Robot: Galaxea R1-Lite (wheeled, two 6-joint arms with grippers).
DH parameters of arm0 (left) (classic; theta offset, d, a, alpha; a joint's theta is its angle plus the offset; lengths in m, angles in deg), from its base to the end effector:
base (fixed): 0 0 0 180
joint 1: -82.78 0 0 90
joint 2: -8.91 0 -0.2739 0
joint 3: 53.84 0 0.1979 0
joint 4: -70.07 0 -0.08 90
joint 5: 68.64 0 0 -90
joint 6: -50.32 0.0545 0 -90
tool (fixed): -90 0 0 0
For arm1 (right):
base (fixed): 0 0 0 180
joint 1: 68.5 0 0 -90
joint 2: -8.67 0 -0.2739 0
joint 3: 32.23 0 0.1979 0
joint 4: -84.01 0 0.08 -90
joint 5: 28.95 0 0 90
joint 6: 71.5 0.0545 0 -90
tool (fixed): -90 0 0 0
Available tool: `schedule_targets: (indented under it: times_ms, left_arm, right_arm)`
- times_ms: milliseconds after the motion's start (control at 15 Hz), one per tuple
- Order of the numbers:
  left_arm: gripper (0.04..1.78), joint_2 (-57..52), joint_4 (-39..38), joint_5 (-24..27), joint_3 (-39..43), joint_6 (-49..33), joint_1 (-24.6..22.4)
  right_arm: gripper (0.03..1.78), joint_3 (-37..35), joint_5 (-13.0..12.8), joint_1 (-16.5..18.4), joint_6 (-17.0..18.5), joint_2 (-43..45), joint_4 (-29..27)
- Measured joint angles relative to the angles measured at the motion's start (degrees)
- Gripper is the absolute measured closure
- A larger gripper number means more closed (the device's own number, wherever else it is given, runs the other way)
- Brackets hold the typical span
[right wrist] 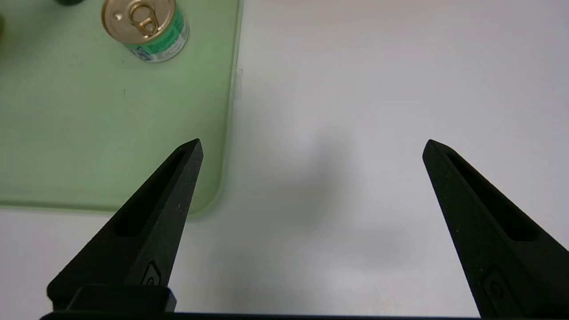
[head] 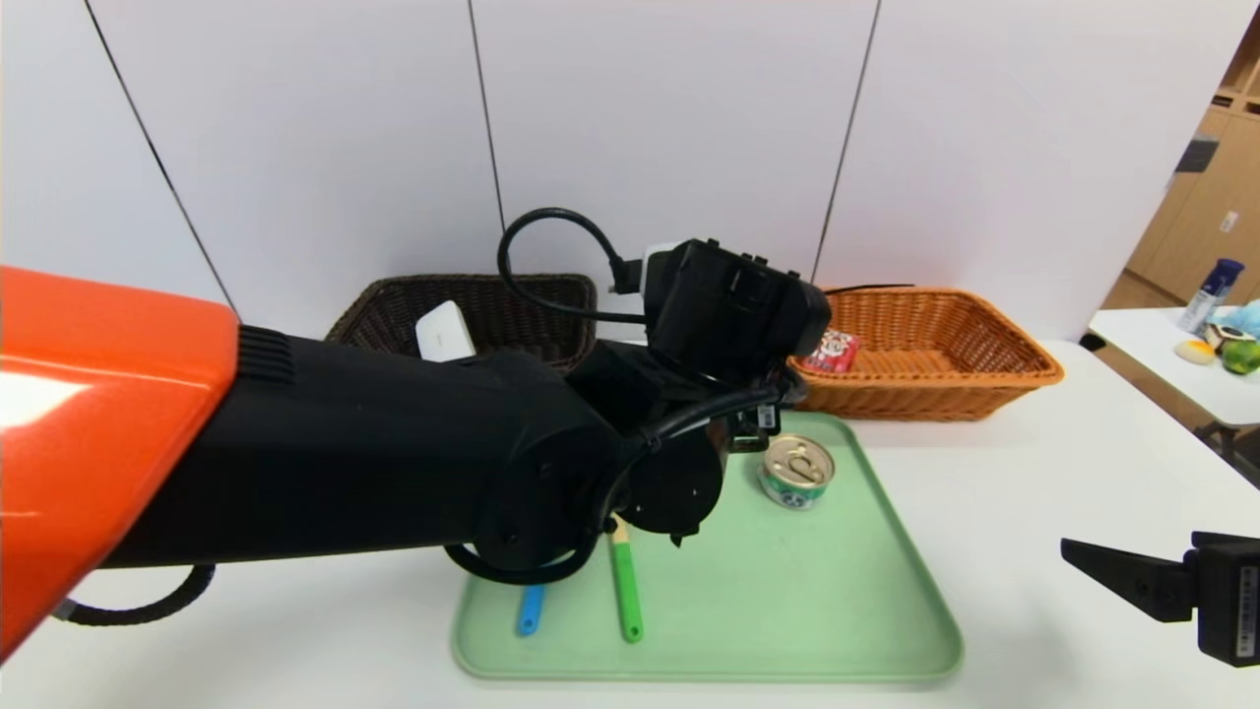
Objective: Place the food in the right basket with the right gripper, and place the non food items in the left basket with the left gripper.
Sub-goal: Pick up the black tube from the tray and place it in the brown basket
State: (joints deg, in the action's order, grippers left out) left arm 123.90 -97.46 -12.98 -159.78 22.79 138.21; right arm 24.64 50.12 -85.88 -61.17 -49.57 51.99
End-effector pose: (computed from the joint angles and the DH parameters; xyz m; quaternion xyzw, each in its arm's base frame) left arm 0.2678 -0.3345 0.1713 -0.1018 0.1713 -0.1432 0.9694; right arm 0.1607 0.0395 0.1547 0.0161 0.2823 0.0286 0.9588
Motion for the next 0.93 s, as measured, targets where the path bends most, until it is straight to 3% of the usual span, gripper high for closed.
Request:
schedule_targets:
  times_ms: [333, 933]
  left_arm:
    - [0.13, 2.18, -4.92, -3.08, 2.67, 5.66, 0.0]
    - [0.13, 7.41, -13.59, -5.23, 2.9, 8.06, -1.18]
  right_arm:
    - [0.1, -0.05, 0.2, 0.0, -0.28, 0.11, 1.88]
    - [0.1, -0.39, 0.35, -0.15, -0.34, 0.9, 1.85]
